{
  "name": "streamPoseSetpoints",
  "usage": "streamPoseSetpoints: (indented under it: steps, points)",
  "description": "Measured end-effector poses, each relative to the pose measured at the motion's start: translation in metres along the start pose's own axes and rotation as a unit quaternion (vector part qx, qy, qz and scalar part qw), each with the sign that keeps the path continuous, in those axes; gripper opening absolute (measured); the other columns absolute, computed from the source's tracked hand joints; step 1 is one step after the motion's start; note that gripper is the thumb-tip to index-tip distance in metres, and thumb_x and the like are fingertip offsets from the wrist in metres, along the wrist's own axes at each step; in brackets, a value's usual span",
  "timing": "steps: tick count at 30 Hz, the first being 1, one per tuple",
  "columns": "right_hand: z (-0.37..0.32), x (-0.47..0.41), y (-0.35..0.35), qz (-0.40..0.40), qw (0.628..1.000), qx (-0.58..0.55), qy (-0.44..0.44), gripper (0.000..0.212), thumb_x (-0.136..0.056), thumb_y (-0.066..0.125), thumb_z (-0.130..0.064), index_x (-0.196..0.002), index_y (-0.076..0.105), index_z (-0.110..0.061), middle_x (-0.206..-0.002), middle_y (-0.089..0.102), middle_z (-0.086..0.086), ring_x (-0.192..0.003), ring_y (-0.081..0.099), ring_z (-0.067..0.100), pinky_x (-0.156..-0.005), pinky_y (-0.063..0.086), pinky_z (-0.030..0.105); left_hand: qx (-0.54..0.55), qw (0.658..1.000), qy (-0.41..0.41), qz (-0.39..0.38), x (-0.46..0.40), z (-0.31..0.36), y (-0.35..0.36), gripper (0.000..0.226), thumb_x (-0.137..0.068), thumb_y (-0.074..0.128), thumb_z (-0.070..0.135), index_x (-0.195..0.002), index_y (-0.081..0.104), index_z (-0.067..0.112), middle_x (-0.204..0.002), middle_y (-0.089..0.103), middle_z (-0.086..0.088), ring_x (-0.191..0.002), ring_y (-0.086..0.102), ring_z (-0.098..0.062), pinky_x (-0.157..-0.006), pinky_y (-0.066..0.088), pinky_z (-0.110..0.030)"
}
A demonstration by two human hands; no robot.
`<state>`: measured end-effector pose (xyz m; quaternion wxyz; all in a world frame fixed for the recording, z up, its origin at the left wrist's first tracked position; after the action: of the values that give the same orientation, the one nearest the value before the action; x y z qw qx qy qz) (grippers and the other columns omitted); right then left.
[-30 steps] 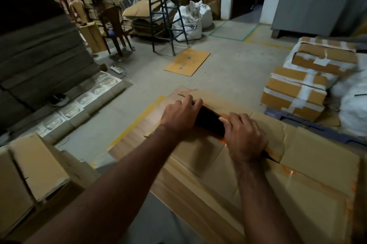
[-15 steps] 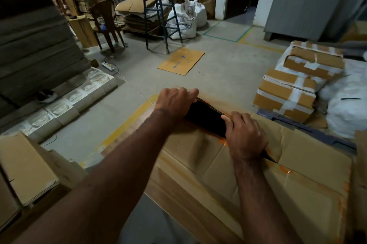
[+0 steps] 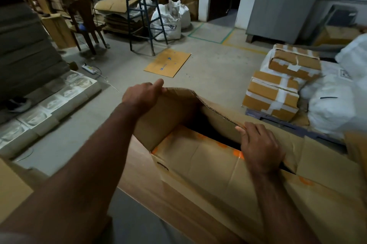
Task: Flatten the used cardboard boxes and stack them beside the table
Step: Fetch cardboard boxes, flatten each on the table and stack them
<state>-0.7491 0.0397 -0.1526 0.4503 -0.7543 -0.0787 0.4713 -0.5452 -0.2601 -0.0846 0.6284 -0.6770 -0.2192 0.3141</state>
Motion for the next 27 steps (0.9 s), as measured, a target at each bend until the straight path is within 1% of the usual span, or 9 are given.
streamPoseSetpoints:
  steps: [5,10,13,15,17,18,21,23,27]
  points:
    - [-0.01,0.023,0.015,-0.114,0.993,0.002,-0.042,0.041,-0.099,0.047,-0.057,-0.11,0.068,-0.024,-0.104,0.067,-0.001,-0.095,0.062,0.026,-0.069,0.053,0.037,0.101,0.982,-0.14,-0.071,-0.012,-0.044,0.06,0.024,-0.106,0.033,0.036,-0.117,0.044,0.018,-0.118,0.062,-0.022,-0.103,0.061,-0.04,-0.087,0.049,-0.047]
    - [-0.017,0.02,0.02,-0.205,0.978,-0.011,0.021,0.037,-0.096,0.06,-0.052,-0.117,0.067,-0.024,-0.113,0.066,-0.002,-0.101,0.061,0.023,-0.078,0.051,0.035,0.186,0.961,-0.191,-0.079,-0.003,-0.039,0.104,0.035,-0.109,0.028,0.038,-0.117,0.046,0.01,-0.121,0.06,-0.029,-0.114,0.059,-0.046,-0.093,0.044,-0.049]
    - [-0.032,0.034,0.02,-0.225,0.974,0.005,0.036,0.046,-0.099,0.049,-0.056,-0.126,0.063,-0.021,-0.122,0.064,0.001,-0.109,0.059,0.022,-0.09,0.05,0.038,0.275,0.922,-0.235,-0.139,0.007,-0.049,0.148,0.034,-0.108,0.033,0.026,-0.127,0.052,0.005,-0.134,0.055,-0.027,-0.126,0.054,-0.042,-0.101,0.045,-0.046]
    - [-0.037,0.043,0.023,-0.247,0.968,0.012,0.051,0.051,-0.1,0.041,-0.057,-0.131,0.059,-0.02,-0.131,0.061,0.003,-0.12,0.056,0.025,-0.1,0.047,0.044,0.283,0.914,-0.213,-0.198,0.013,-0.043,0.179,0.035,-0.107,0.034,0.015,-0.134,0.053,0.0,-0.139,0.05,-0.021,-0.131,0.049,-0.036,-0.103,0.047,-0.043]
    - [-0.039,0.047,0.023,-0.26,0.963,0.01,0.071,0.055,-0.1,0.037,-0.056,-0.137,0.056,-0.02,-0.141,0.057,0.004,-0.129,0.051,0.026,-0.106,0.042,0.047,0.287,0.906,-0.219,-0.222,0.017,-0.031,0.19,0.036,-0.106,0.038,0.018,-0.137,0.047,0.004,-0.138,0.046,-0.024,-0.131,0.047,-0.04,-0.106,0.044,-0.049]
    - [-0.039,0.048,0.022,-0.265,0.961,0.012,0.077,0.055,-0.1,0.037,-0.056,-0.139,0.054,-0.021,-0.144,0.054,0.003,-0.133,0.049,0.026,-0.109,0.04,0.048,0.29,0.91,-0.217,-0.203,0.018,-0.025,0.183,0.035,-0.105,0.04,0.024,-0.136,0.044,0.009,-0.136,0.044,-0.026,-0.131,0.046,-0.044,-0.107,0.042,-0.054]
    - [-0.041,0.052,0.018,-0.282,0.955,0.016,0.09,0.052,-0.103,0.038,-0.054,-0.144,0.049,-0.023,-0.15,0.05,0.001,-0.139,0.044,0.024,-0.114,0.035,0.049,0.236,0.962,-0.116,-0.074,0.014,-0.003,0.139,0.034,-0.105,0.042,0.029,-0.134,0.046,0.012,-0.137,0.044,-0.025,-0.128,0.045,-0.046,-0.103,0.038,-0.061]
    - [-0.044,0.051,0.014,-0.281,0.954,0.012,0.101,0.051,-0.104,0.039,-0.052,-0.145,0.049,-0.023,-0.152,0.049,0.001,-0.142,0.041,0.023,-0.117,0.031,0.049,0.209,0.977,-0.022,-0.021,0.017,0.013,0.103,0.039,-0.104,0.044,0.036,-0.138,0.048,0.018,-0.148,0.043,-0.016,-0.135,0.041,-0.039,-0.105,0.031,-0.065]
    - [-0.053,0.043,0.001,-0.29,0.95,0.026,0.111,0.05,-0.103,0.041,-0.053,-0.143,0.05,-0.024,-0.15,0.049,0.002,-0.138,0.042,0.025,-0.113,0.032,0.046,0.092,0.989,0.1,-0.063,0.023,0.04,0.082,0.049,-0.106,0.033,0.051,-0.15,0.04,0.03,-0.161,0.036,-0.003,-0.151,0.026,-0.024,-0.109,0.005,-0.078]
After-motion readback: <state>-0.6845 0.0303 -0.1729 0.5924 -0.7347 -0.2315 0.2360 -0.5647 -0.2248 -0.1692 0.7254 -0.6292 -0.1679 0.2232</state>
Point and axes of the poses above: each hand's wrist, its own x-axis away from the middle knuckle, its own y-axis out of the palm, z = x × y, the point moved 7 cm from there along -x, towards the middle knuckle
